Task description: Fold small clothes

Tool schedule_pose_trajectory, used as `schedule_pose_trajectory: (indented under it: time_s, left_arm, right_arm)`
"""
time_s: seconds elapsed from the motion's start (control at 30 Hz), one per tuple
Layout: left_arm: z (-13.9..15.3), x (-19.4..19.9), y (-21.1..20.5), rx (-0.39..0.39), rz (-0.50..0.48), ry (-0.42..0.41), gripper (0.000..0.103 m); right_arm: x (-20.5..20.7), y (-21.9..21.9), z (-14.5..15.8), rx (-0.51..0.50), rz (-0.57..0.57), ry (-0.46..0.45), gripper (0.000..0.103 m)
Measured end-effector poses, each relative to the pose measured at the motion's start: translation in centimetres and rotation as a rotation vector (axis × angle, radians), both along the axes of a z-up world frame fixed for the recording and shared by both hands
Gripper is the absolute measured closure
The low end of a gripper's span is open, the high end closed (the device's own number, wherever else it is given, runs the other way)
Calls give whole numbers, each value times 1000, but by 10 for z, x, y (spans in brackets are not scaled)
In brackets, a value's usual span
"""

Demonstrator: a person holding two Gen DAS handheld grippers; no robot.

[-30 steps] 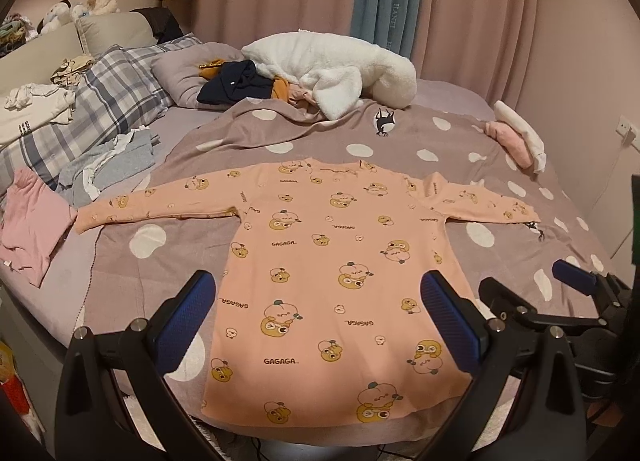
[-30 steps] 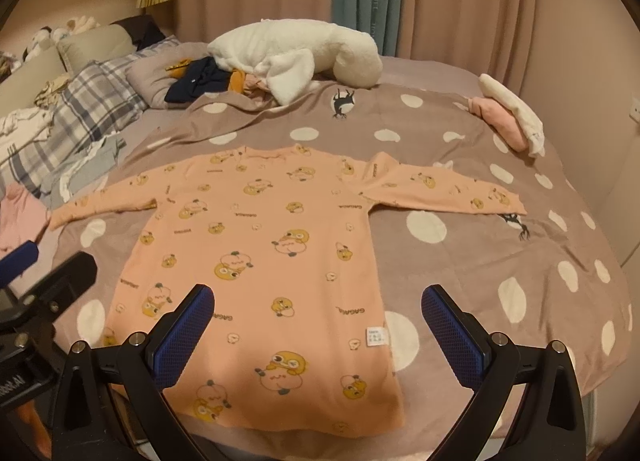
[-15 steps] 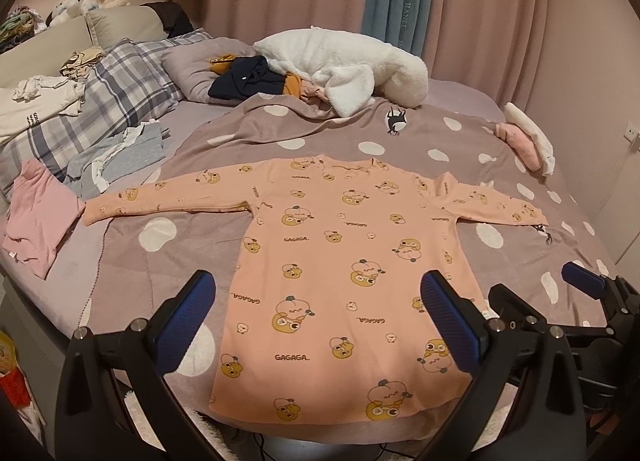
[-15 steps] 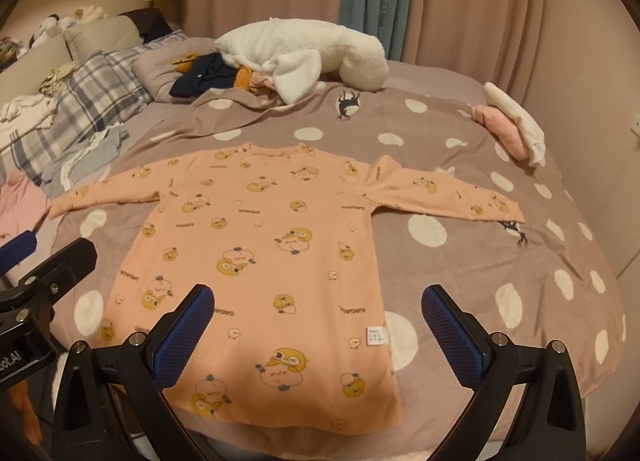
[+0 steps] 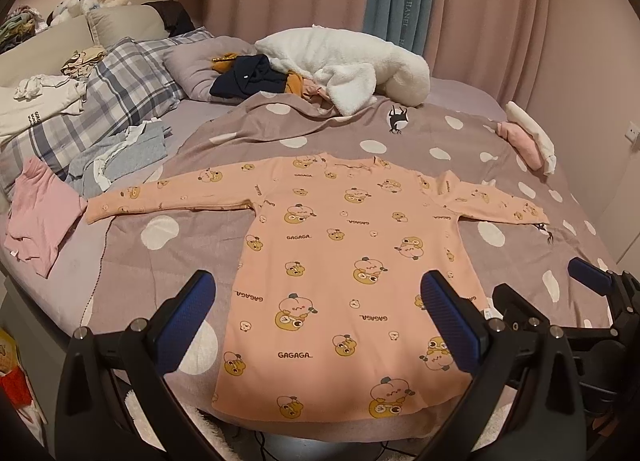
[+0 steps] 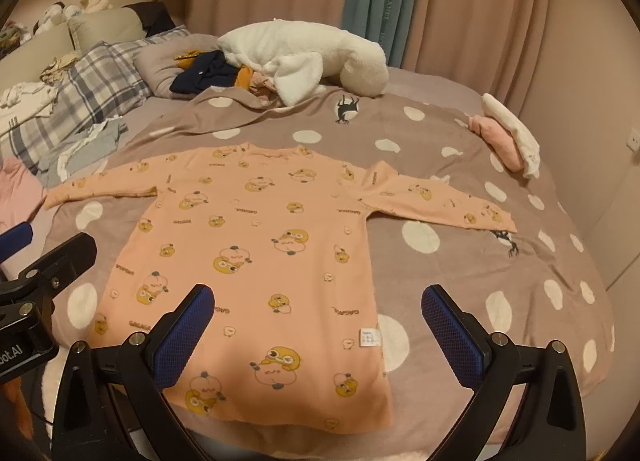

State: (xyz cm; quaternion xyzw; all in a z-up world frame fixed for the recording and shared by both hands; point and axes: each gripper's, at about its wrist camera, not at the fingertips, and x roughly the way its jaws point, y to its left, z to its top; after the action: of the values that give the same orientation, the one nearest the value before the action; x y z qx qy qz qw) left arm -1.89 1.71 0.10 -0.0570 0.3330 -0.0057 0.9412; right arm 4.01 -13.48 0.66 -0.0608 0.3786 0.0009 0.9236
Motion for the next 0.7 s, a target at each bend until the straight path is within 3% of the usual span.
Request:
schedule_pose_trajectory:
  time_s: [0.7]
  left_arm:
    - [-5, 1, -8, 20, -14, 28, 0]
  right_arm:
    - [-2, 3, -3, -17, 7, 11, 0]
